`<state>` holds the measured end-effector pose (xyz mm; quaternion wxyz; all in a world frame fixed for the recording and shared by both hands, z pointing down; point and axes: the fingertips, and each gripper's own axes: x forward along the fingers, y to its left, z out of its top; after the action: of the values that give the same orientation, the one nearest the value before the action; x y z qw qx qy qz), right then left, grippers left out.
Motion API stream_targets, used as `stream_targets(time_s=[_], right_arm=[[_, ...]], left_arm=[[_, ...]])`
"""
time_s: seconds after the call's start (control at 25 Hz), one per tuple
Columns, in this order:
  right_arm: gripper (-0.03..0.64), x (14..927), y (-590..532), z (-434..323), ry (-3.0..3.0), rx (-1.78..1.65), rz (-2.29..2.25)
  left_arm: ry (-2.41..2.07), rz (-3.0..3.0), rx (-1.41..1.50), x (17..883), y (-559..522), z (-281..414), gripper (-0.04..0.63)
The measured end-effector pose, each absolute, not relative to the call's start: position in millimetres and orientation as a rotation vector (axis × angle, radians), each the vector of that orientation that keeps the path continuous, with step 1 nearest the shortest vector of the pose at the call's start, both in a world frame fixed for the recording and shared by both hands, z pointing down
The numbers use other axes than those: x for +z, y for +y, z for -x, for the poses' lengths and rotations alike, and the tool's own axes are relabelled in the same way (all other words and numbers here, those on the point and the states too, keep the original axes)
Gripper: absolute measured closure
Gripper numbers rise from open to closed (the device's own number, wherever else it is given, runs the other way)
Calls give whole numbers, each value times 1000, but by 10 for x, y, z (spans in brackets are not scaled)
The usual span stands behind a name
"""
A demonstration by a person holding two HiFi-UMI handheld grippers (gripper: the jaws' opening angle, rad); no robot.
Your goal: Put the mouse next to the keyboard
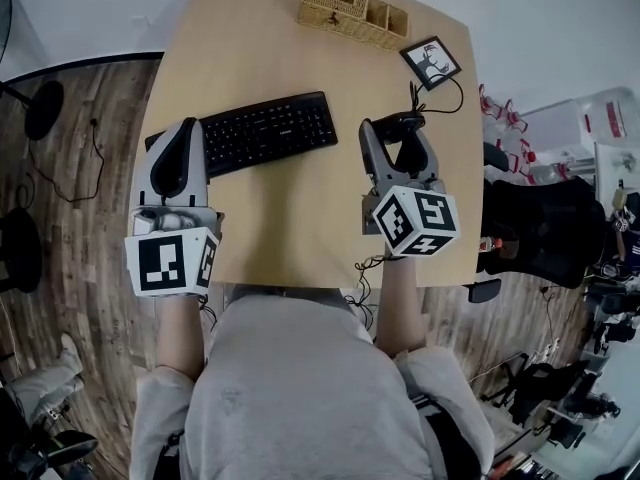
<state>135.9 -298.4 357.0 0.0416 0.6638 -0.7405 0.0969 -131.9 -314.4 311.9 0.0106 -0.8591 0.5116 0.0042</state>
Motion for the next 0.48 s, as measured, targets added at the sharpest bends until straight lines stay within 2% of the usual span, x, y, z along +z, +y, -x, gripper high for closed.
stream_targets(time_s=[0.48], right_arm=[[360,4331,-3370,-1693,-2137,508,-1909]], left_arm=[[1693,2702,-52,3384,-3227,1229,584]])
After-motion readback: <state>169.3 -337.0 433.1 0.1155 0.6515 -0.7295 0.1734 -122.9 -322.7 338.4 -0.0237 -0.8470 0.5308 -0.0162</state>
